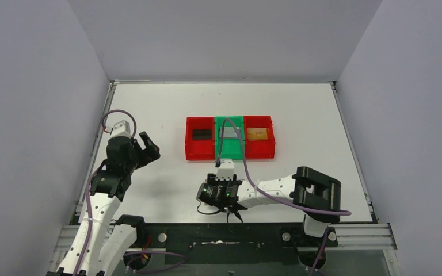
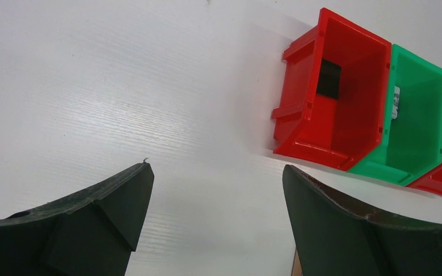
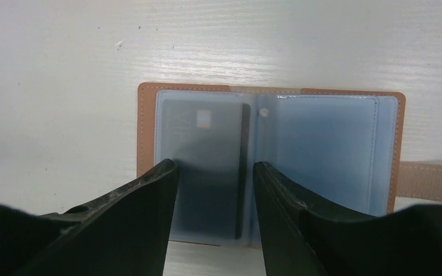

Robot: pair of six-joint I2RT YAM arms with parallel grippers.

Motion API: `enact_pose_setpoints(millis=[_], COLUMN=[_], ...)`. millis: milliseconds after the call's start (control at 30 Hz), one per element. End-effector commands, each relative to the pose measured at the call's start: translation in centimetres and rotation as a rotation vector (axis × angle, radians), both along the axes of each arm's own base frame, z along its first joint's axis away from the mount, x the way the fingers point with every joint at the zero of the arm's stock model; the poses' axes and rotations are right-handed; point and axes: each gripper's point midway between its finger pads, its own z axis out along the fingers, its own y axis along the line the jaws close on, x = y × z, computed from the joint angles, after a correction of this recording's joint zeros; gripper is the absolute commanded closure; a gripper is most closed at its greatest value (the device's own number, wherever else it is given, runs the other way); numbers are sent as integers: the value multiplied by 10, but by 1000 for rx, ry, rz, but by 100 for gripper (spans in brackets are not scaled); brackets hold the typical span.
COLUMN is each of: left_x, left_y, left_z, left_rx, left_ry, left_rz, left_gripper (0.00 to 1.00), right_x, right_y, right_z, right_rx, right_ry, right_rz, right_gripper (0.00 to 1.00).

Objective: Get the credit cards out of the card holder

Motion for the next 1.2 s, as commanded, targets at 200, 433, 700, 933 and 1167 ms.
enact_pose_setpoints(millis=[200, 433, 700, 933, 1167], left_x=[8, 8, 11, -11, -45], left_y=[-1, -1, -26, -98, -156], left_z=[10, 9, 14, 19, -5], left_rx=[5, 5, -69, -377, -384], left_ry=[-49, -46, -72, -112, -42], left_rz=[-15, -16, -132, -418, -538], left_gripper=[16, 16, 16, 17, 22], right_x=[7, 8, 9, 11, 9], right_y=[8, 12, 32, 32, 18], right_z=[-6, 3, 11, 12, 3], right_rx=[-22, 15, 305, 573, 657], right_ry=[-32, -50, 10, 60, 90], right_rz=[-44, -37, 41, 76, 33], right_gripper=[61, 67, 77, 81, 82])
